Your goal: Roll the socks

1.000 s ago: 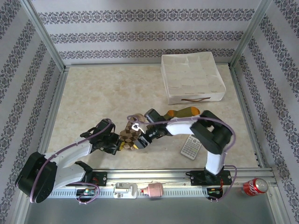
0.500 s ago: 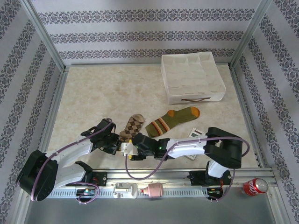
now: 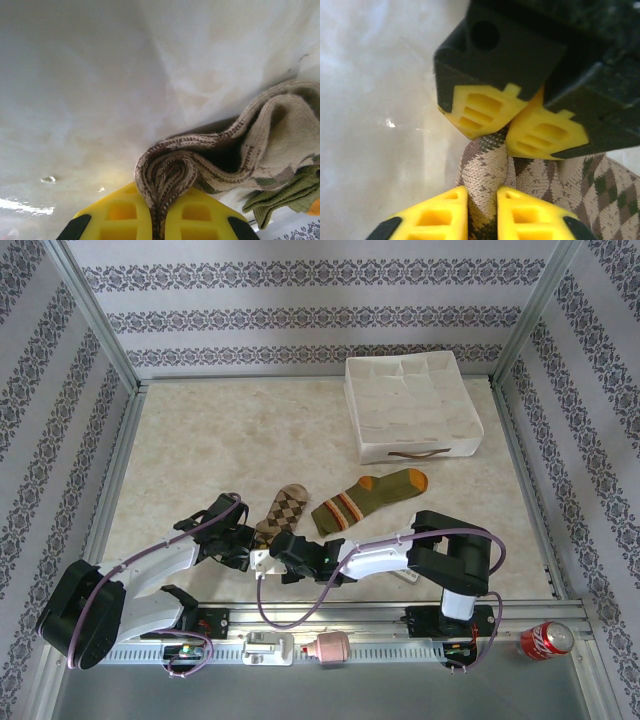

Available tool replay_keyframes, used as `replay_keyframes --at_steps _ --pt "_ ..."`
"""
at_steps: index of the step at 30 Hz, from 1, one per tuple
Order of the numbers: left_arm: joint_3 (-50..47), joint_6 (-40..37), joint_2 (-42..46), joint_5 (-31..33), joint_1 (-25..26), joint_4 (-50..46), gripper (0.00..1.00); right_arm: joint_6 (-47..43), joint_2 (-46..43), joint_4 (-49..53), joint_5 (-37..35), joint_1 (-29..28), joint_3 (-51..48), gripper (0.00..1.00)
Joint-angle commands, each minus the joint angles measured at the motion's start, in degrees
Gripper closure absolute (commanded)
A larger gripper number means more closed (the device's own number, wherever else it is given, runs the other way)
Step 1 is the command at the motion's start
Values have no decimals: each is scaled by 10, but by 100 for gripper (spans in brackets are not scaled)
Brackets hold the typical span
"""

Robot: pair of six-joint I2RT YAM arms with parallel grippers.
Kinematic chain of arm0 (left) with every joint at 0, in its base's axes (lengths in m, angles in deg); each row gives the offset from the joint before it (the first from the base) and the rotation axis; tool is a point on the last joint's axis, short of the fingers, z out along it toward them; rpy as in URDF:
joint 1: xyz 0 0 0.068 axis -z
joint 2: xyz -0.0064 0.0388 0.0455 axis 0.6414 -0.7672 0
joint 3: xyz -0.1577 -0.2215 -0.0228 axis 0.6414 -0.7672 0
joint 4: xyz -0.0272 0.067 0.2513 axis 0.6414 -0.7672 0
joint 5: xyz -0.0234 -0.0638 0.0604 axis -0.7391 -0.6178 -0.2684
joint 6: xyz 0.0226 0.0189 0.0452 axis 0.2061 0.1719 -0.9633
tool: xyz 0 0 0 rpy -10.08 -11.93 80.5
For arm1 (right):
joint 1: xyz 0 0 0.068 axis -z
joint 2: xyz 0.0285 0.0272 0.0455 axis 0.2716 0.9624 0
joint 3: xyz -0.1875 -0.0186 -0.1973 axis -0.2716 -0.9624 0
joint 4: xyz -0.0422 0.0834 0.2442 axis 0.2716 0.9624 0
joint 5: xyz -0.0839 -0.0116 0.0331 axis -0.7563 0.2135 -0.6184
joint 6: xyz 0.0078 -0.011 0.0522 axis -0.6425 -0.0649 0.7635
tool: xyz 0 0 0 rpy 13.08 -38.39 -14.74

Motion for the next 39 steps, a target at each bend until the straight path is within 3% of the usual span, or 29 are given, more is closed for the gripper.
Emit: replay_keyframes --at_steps 1,4,11,13,15,21,30,39 --pt "-3 5 -11 18 -6 -67 100 27 24 27 -9 14 18 93" --pt "-1 2 -1 18 -7 -68 98 49 28 50 13 25 23 100" --pt "11 1 77 34 -16 -100 41 129 37 115 181 85 29 100" --pt "12 1 102 42 -18 -111 29 144 40 123 218 100 28 100" --pt "16 -3 125 52 -22 -127 25 159 44 129 259 119 28 100" --pt "34 -39 168 77 -24 -156 29 195 69 153 369 175 42 100" --pt "-14 -113 136 31 -24 31 54 284 132 192 490 249 97 100" --pt "-63 -122 87 36 -23 169 58 354 188 220 568 288 134 100"
